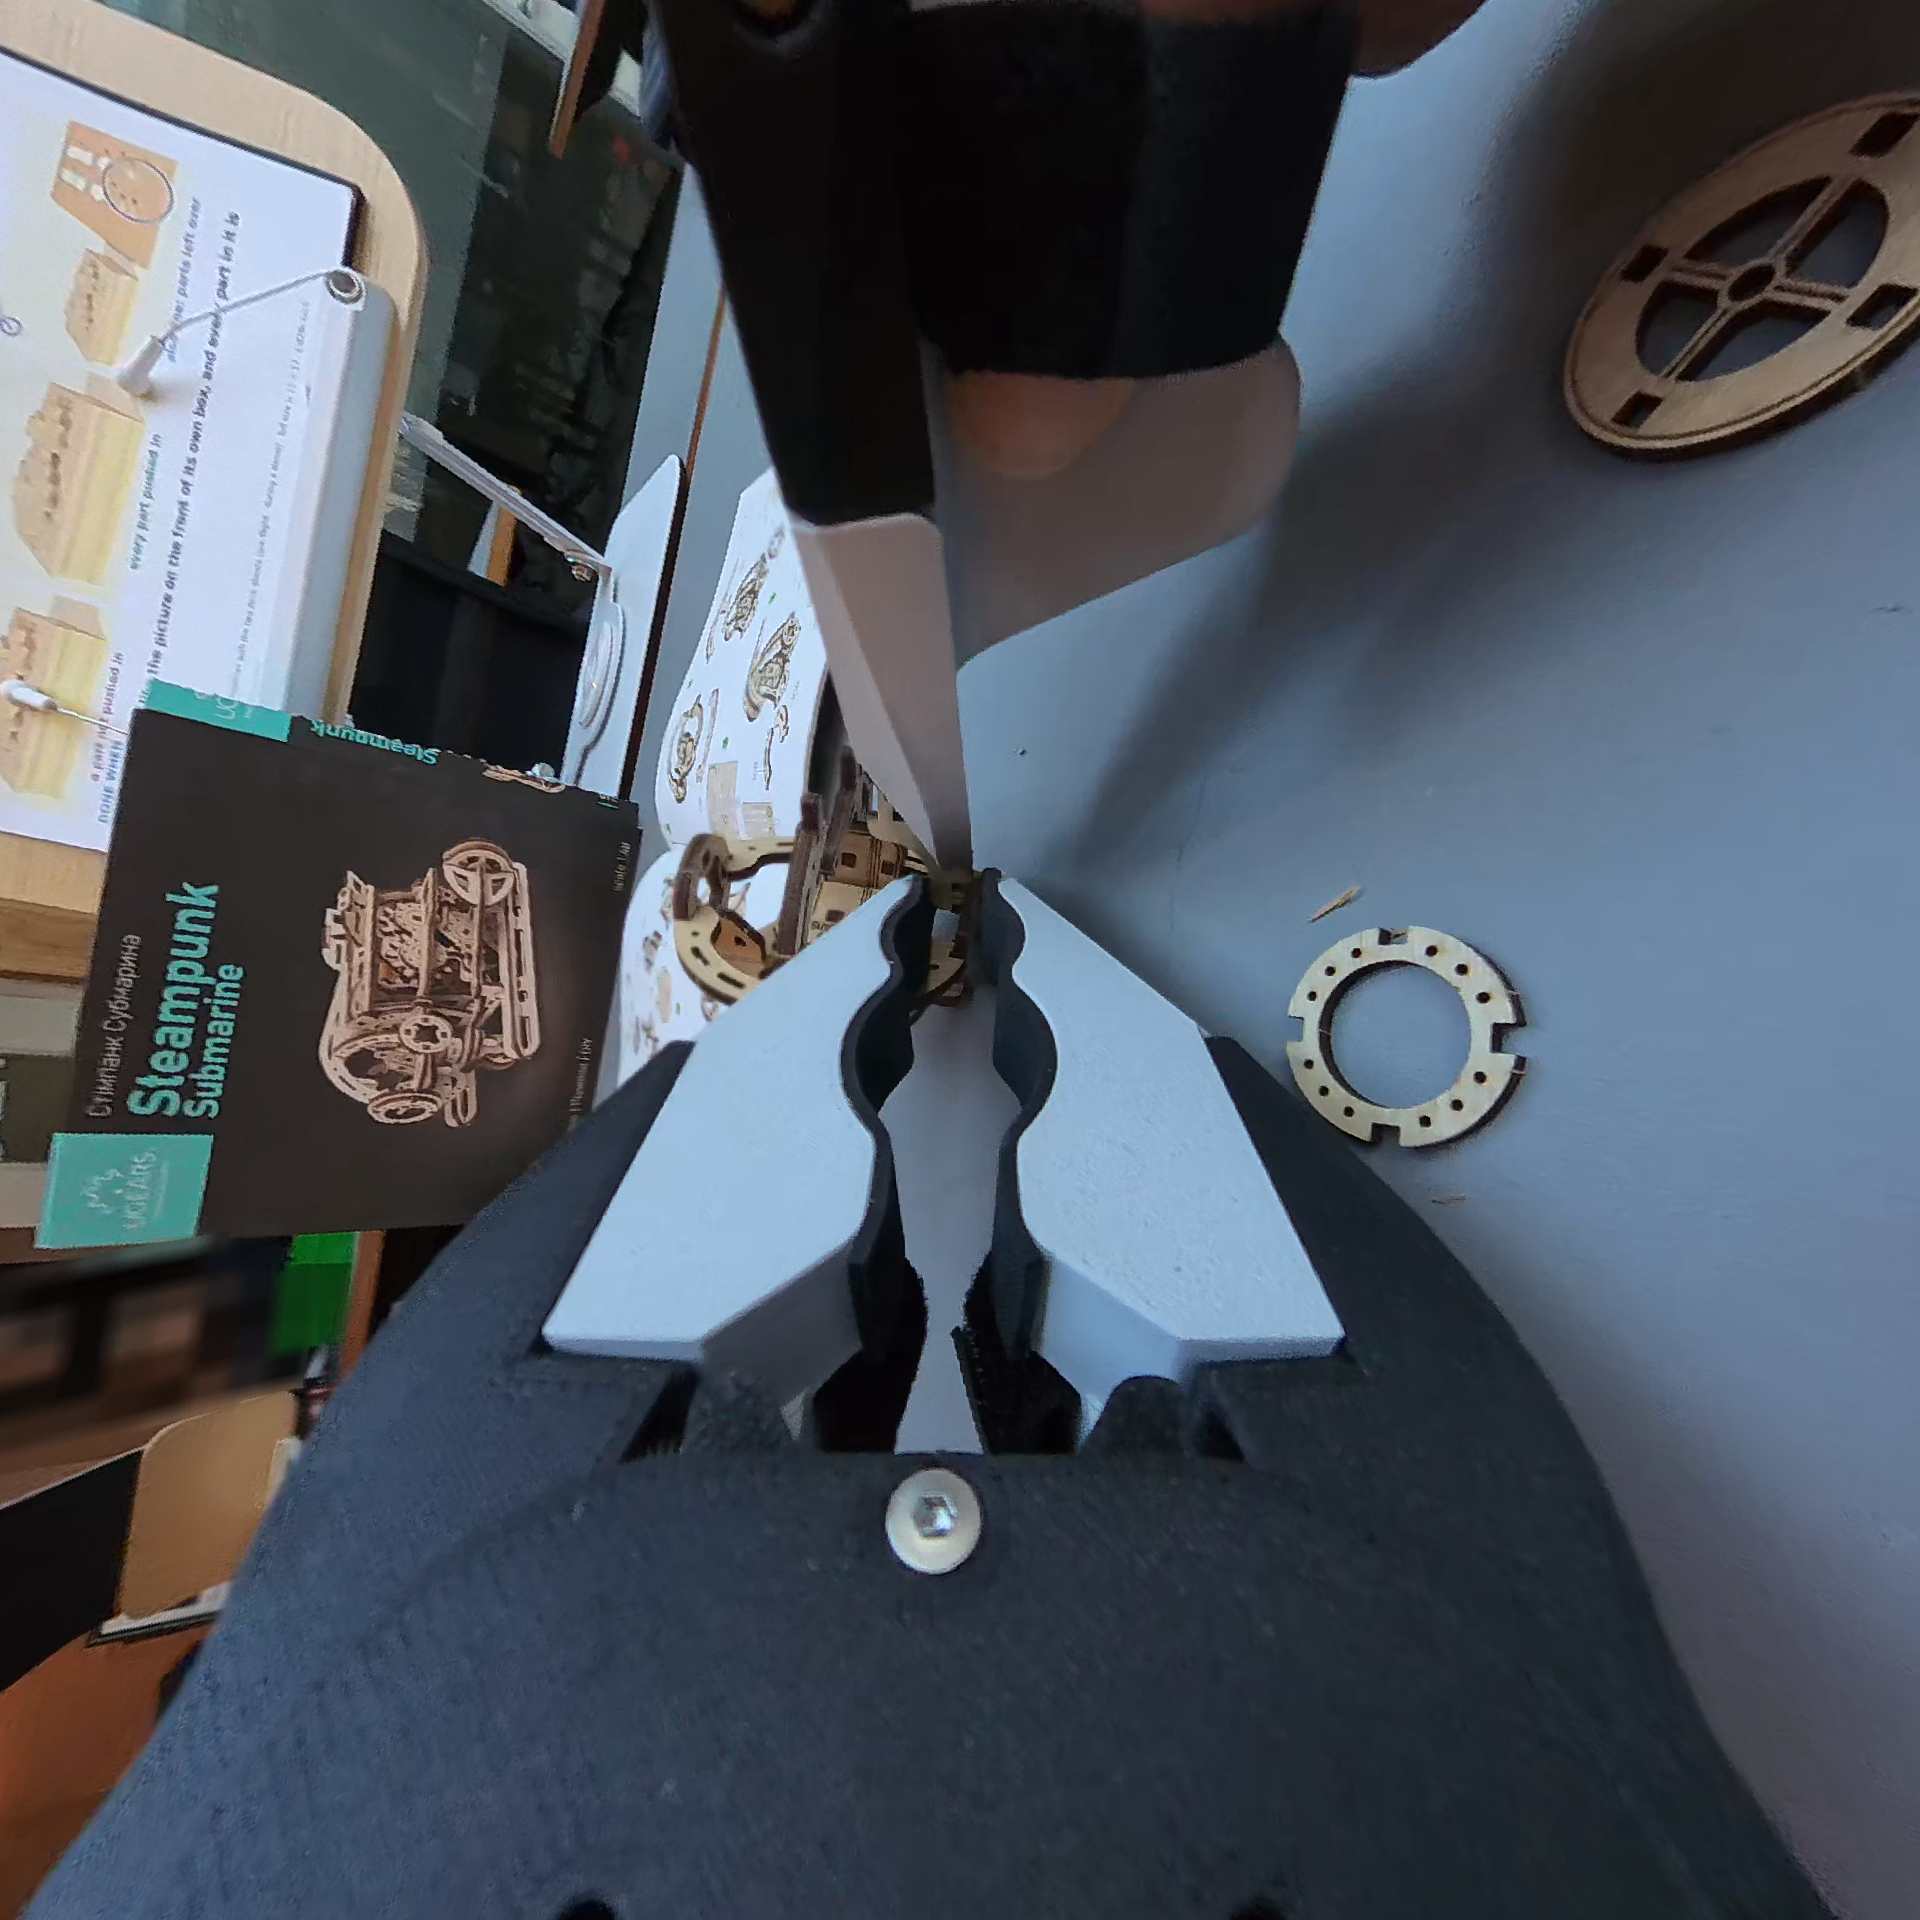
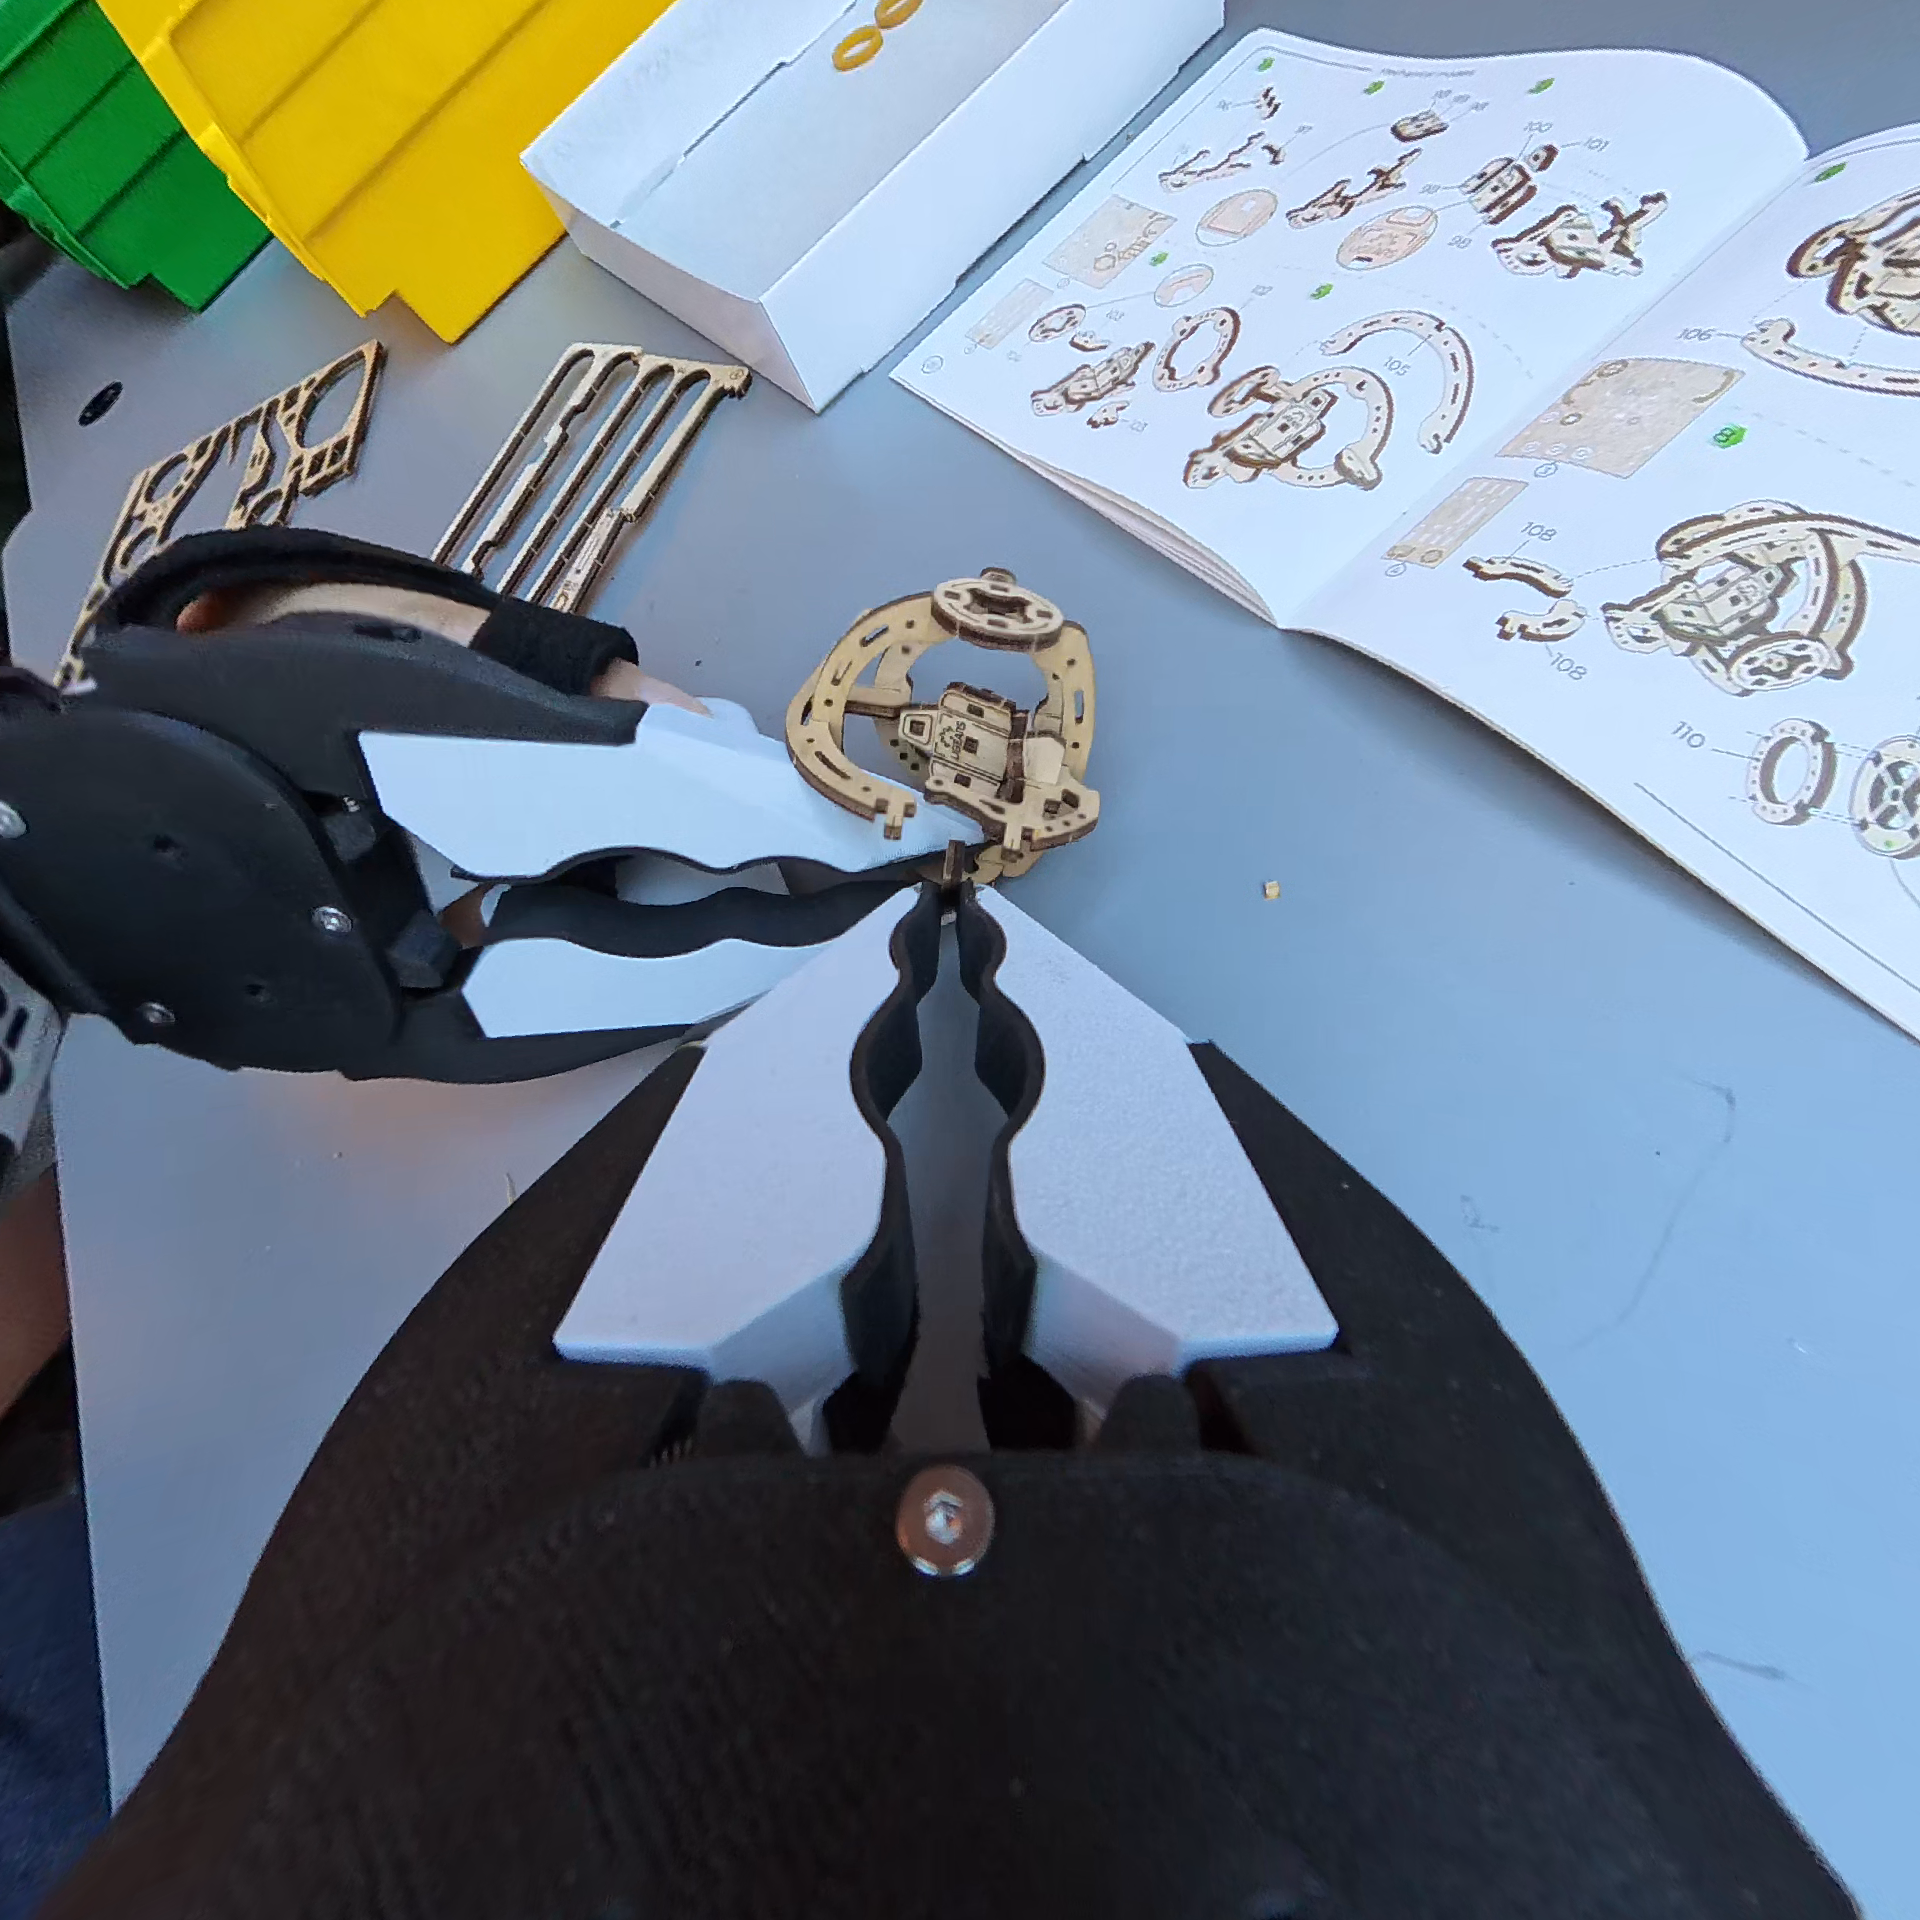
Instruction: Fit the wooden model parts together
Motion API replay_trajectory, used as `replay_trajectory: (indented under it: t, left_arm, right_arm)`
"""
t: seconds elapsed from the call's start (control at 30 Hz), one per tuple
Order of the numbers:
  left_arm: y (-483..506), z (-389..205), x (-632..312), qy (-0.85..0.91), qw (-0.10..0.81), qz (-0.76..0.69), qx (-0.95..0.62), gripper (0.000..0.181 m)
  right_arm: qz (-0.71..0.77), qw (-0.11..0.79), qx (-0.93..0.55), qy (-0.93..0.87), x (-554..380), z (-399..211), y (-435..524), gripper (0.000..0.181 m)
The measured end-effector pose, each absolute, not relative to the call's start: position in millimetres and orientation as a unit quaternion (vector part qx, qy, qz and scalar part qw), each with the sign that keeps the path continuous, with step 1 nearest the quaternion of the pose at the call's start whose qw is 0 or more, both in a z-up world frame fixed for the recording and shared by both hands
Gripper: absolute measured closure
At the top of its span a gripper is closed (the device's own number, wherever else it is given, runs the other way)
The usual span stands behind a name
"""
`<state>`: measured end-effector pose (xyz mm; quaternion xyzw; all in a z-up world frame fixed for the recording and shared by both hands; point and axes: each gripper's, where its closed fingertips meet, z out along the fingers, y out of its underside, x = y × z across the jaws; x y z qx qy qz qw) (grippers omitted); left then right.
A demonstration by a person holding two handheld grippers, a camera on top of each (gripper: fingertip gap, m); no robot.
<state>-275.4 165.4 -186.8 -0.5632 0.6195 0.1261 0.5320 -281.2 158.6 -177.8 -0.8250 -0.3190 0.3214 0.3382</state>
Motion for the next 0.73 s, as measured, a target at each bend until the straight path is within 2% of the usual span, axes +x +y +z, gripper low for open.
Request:
replay_trajectory:
  t: [0.03, 0.73]
  left_arm:
    - [165.7, -186.7, -275.1, 0.622, 0.533, 0.135, -0.558, 0.173]
    - [162.5, -177.9, -272.8, 0.607, 0.555, 0.132, -0.553, 0.171]
  right_arm:
    - [0.324, 0.340, -0.825, -0.315, -281.3, -177.8, 159.3, 0.179]
    - [0.365, 0.303, -0.834, -0.281, -281.3, -168.9, 157.6, 0.180]
